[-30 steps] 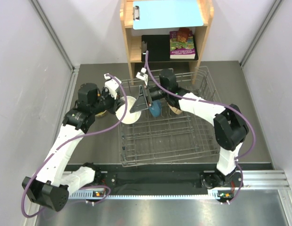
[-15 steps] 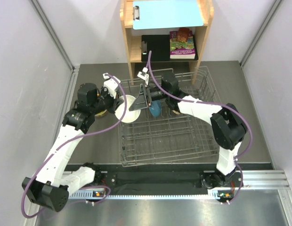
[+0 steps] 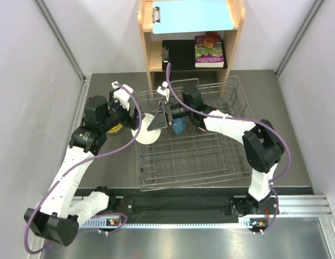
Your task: Load the bowls into the dish rack
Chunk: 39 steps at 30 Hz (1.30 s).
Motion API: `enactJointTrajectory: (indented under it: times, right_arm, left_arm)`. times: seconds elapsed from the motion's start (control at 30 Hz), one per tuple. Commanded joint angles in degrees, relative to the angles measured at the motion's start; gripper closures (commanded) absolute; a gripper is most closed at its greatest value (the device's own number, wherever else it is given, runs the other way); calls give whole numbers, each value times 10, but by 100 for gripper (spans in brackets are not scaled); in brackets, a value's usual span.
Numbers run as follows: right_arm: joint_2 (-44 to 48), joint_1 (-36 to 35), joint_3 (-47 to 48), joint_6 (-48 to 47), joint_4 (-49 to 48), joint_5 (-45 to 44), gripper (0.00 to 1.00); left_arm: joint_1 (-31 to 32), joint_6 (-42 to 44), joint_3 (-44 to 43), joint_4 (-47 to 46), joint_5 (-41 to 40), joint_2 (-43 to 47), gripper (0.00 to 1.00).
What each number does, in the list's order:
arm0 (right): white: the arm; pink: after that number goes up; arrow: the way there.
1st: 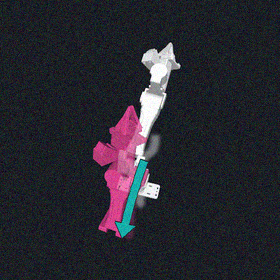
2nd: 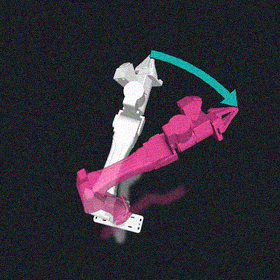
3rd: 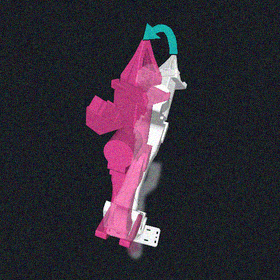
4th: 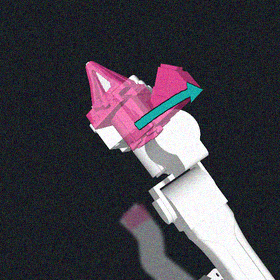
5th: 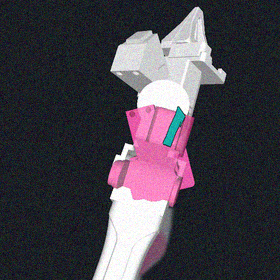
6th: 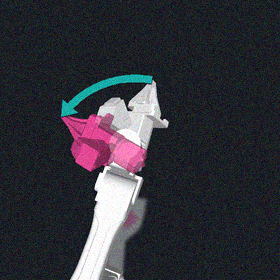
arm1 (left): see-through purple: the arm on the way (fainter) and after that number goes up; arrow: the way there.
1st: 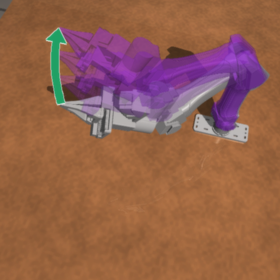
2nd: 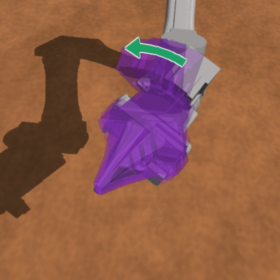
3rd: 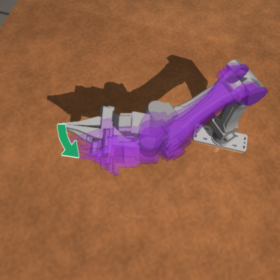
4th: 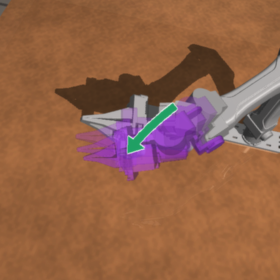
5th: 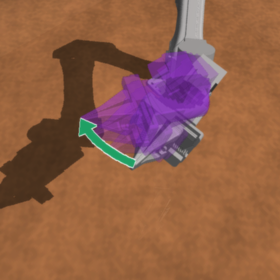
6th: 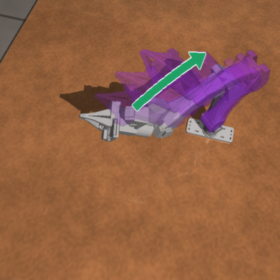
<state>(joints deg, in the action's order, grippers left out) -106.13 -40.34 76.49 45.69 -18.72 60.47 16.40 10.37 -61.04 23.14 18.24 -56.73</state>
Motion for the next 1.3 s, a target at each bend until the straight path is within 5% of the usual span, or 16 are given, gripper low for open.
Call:
enactJointTrajectory:
  times: [0.0, 0.3, 0.63, 1.03, 1.27]
  right_arm:
    - [64, 5, 16, -72, 32, -39, 100]
    - [90, 9, 65, -209, 206, -178, 100]
    - [100, -17, 141, -347, 330, -430, 100]
    - [57, -144, 214, -485, 354, -824, 100]
    - [34, -162, 213, -508, 339, -936, 100]
  left_arm:
    - [-12, -11, -6, -41, -56, 15, 14]
    - [-40, -11, -10, -42, -159, 26, 7]
    - [-98, 17, 9, 2, -199, 40, 1]
    - [-191, 53, 55, 62, -191, 108, 1]
    - [-199, 61, 63, 103, -212, 132, 1]
